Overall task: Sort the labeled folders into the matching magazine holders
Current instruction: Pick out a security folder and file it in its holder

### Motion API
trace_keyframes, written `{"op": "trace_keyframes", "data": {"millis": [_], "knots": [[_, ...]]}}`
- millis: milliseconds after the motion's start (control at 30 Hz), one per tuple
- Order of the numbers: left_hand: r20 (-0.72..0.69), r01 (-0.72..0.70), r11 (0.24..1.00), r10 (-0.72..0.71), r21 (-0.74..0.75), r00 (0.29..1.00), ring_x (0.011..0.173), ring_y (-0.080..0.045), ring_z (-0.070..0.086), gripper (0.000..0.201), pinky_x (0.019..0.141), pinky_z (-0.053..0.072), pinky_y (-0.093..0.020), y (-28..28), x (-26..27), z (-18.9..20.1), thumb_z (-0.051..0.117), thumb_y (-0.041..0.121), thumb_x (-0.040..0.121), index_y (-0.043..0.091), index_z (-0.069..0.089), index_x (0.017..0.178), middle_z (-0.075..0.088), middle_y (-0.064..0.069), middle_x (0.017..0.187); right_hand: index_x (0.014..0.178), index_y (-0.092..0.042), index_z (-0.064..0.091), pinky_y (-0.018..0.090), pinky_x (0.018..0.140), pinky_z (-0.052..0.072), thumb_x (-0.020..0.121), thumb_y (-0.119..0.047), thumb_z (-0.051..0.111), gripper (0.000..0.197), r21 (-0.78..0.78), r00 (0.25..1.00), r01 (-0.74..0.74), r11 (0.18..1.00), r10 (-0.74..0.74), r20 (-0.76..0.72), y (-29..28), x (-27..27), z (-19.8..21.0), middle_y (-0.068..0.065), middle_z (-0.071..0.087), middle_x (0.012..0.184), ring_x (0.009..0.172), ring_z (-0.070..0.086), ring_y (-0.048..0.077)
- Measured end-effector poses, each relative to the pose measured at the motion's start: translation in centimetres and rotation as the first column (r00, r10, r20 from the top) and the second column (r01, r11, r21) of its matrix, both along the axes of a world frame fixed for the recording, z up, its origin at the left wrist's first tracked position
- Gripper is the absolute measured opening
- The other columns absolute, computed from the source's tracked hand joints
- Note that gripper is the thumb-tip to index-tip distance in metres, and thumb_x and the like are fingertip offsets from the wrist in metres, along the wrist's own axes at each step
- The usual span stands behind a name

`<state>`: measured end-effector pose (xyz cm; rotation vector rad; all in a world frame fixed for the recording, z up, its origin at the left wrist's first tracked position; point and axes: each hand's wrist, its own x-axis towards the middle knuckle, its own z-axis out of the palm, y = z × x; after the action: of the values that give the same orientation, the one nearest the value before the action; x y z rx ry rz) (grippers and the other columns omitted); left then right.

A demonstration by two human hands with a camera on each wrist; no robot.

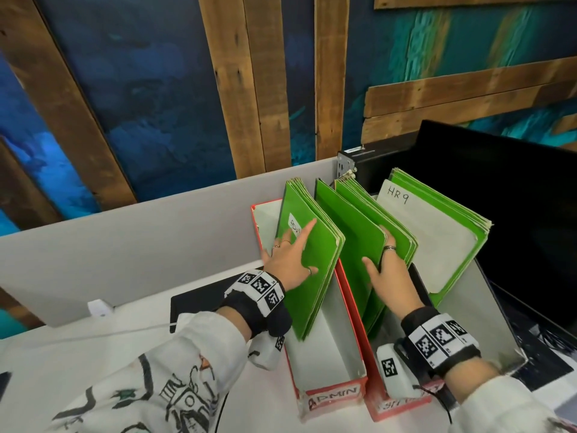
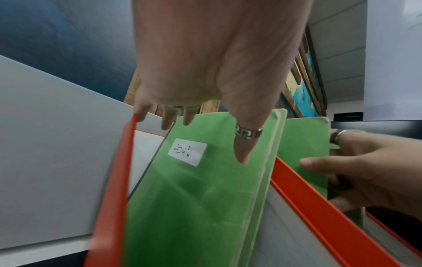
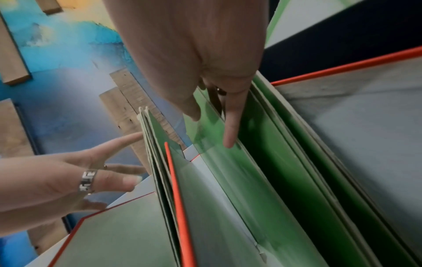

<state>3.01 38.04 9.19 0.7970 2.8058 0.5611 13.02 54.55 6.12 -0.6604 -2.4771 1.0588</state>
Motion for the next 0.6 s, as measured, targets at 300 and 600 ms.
{"op": "trace_keyframes", "data": {"millis": [300, 600], "knots": [[0.164, -0.19, 0.976, 0.171, 0.106, 0.972, 0.13, -0.04, 0.042, 0.096, 0.103, 0.039, -0.043, -3.1, -1.8, -2.7, 0.053, -0.003, 0.084, 0.031, -0.01, 0.148, -0.007, -0.02, 0.156, 0.148, -0.011, 0.007, 0.025, 0.039, 0.025, 0.097, -0.022, 0.043, 0.063, 0.325, 0.996, 0.068, 0.943, -0.084, 0.037, 0.0, 0.5, -0.8, -0.007, 0.044, 0.051, 0.042, 0.039, 0.009], [0.14, -0.228, 0.968, 0.212, 0.104, 0.967, 0.112, -0.039, 0.055, 0.095, 0.093, 0.047, -0.043, -3.2, -2.0, -3.4, 0.048, -0.006, 0.084, 0.012, -0.02, 0.147, 0.038, -0.025, 0.138, 0.146, -0.023, 0.013, 0.028, 0.038, 0.041, 0.089, -0.034, 0.058, 0.074, 0.488, 0.942, 0.226, 0.843, -0.062, -0.329, -0.5, 2.1, 1.8, 0.009, 0.051, 0.095, 0.05, 0.047, 0.015]]}}
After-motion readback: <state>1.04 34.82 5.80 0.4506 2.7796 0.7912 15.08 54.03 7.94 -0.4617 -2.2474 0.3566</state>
